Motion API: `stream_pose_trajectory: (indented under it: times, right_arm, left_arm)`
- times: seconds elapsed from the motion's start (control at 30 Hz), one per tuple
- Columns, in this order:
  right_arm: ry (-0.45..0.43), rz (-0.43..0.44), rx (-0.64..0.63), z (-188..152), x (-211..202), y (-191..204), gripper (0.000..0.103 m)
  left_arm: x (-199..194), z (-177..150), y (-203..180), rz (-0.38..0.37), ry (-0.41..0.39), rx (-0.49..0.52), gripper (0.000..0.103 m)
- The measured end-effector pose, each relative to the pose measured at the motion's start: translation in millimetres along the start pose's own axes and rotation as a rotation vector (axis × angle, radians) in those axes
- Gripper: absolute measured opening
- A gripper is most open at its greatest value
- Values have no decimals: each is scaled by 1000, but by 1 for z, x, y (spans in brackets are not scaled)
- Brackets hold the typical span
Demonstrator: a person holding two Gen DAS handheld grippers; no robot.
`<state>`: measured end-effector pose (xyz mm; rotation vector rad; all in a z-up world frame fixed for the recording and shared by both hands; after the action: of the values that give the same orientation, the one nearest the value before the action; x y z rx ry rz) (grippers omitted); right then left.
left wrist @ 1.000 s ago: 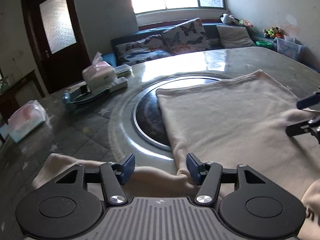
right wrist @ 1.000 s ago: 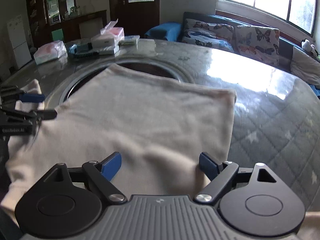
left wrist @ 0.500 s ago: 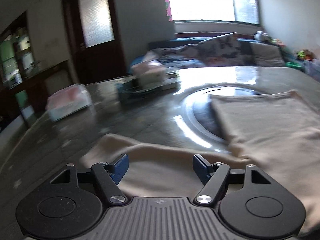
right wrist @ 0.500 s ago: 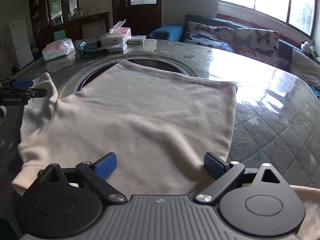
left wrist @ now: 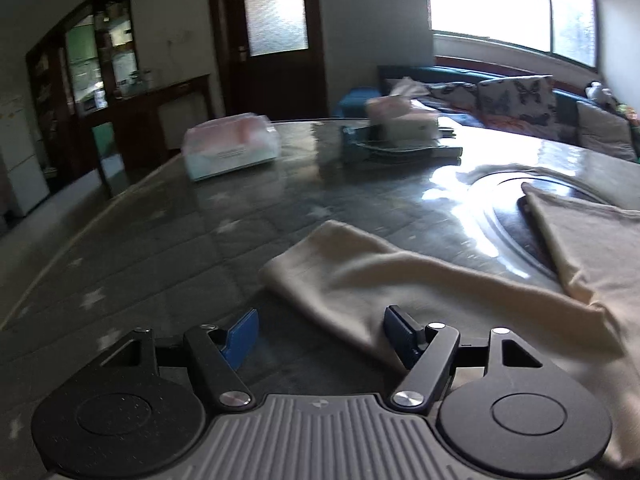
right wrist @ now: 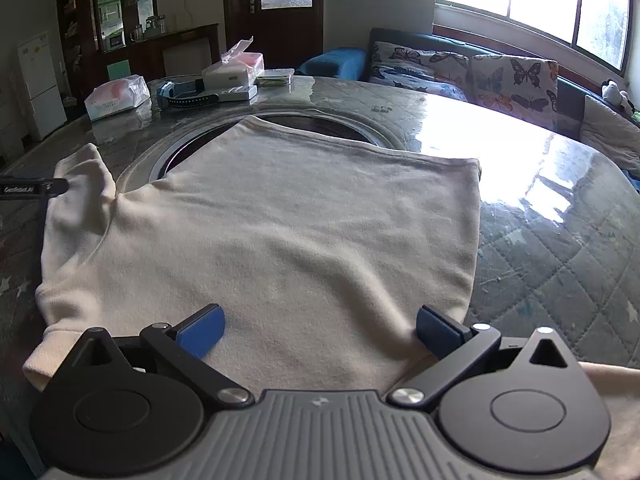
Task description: Fold clothes
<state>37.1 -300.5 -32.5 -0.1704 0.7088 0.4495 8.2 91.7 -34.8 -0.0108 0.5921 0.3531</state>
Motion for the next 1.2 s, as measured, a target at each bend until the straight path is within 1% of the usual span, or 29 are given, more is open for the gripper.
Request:
stream_pose_trajectory:
  times: [0.07, 0.23, 0.33, 0.5, 0.63, 0.73, 0.83, 0.9, 1.07, 1.2]
  right_arm:
    - [-3, 2, -1, -1, 0, 0, 103]
    - [-2, 2, -2, 0, 0, 0, 103]
    - [0, 1, -2, 1, 0, 0, 103]
    - [0, 5, -11, 0, -8, 2, 103]
    - [-2, 7, -21, 0, -16, 4, 103]
    - [6, 15, -46, -6, -23, 7, 103]
    - [15, 12, -87, -17, -28, 12, 103]
    - [6, 8, -94, -21, -34, 12, 103]
    - [-34, 32, -13, -22, -53, 0, 103]
    - [-84, -17, 72, -18, -66, -27, 103]
  left_arm:
    - [-4, -3, 7, 28, 3, -2, 72]
    - [-7, 3, 7, 47, 2, 44, 71]
    - [-8, 18, -2, 11, -29, 31, 71]
    - [2, 37, -27, -39, -73, 71, 71]
    - [19, 33, -36, -37, -42, 114, 71]
    - [23, 21, -31, -3, -31, 129, 74]
    - [18, 15, -18, 12, -25, 96, 74]
    - [15, 12, -8, 24, -19, 78, 74]
    - [10, 9, 4, 43, -12, 73, 74]
    - [11, 11, 5, 53, -2, 75, 74]
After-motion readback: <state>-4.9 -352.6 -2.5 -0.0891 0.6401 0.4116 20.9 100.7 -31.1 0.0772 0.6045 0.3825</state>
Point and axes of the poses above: each gripper's, at about its wrist camera, not at the fingertips, and x roughly the way its jaws point, y to its left, z to its top, the point moved 7 cm from there along x, roughly the way its jaws point, and after that the axes turned 4 degrees about -y, right-handed, at the moved point
